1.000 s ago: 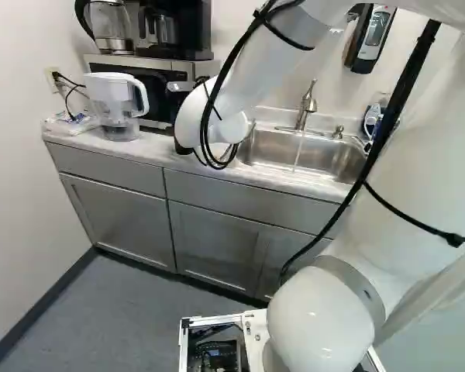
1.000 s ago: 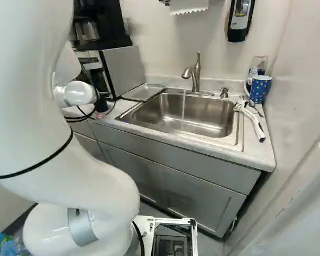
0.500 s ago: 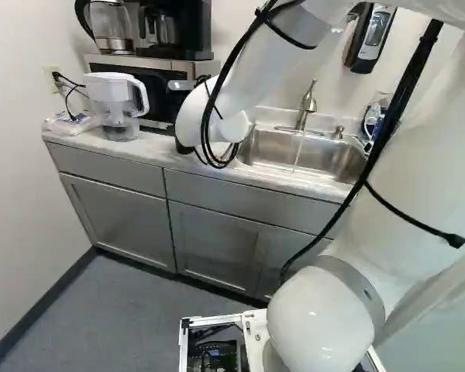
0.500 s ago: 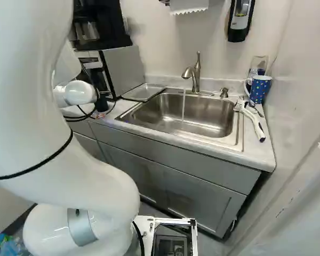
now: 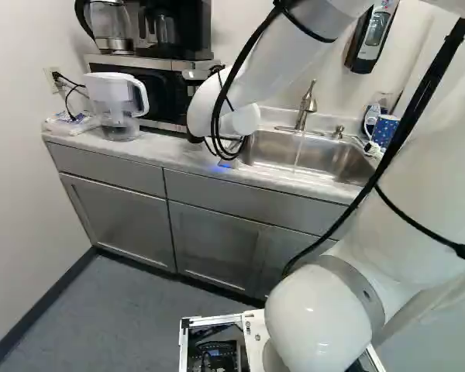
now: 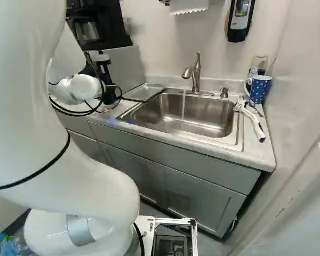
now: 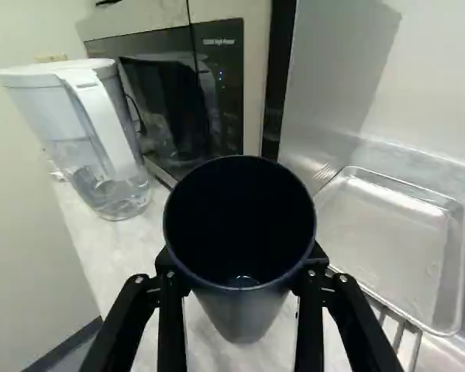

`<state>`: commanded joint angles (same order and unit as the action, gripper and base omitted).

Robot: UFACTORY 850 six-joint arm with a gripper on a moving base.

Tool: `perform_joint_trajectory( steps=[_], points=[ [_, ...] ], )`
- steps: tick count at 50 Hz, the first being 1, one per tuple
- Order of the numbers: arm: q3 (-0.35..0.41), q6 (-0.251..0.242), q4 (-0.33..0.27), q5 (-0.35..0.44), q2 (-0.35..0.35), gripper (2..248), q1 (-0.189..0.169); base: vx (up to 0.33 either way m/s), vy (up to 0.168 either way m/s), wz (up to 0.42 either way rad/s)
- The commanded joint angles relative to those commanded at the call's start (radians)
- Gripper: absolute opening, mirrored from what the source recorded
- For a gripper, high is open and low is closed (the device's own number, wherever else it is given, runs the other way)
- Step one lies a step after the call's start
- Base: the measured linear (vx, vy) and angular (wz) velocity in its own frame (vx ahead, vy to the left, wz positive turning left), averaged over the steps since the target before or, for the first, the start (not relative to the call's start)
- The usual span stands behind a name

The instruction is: Rinse the cup and place it in the tray

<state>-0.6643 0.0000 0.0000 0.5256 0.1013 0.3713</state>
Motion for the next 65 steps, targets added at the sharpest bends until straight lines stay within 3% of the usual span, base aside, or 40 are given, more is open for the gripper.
perform_joint_trajectory(
  steps=[18,65],
  points=[
    [-0.004,0.000,0.000,0.000,0.038,125,-0.060,0.000,0.000,0.000],
    [-0.024,0.000,0.000,0.000,0.017,125,-0.217,0.000,0.000,0.000]
  ],
)
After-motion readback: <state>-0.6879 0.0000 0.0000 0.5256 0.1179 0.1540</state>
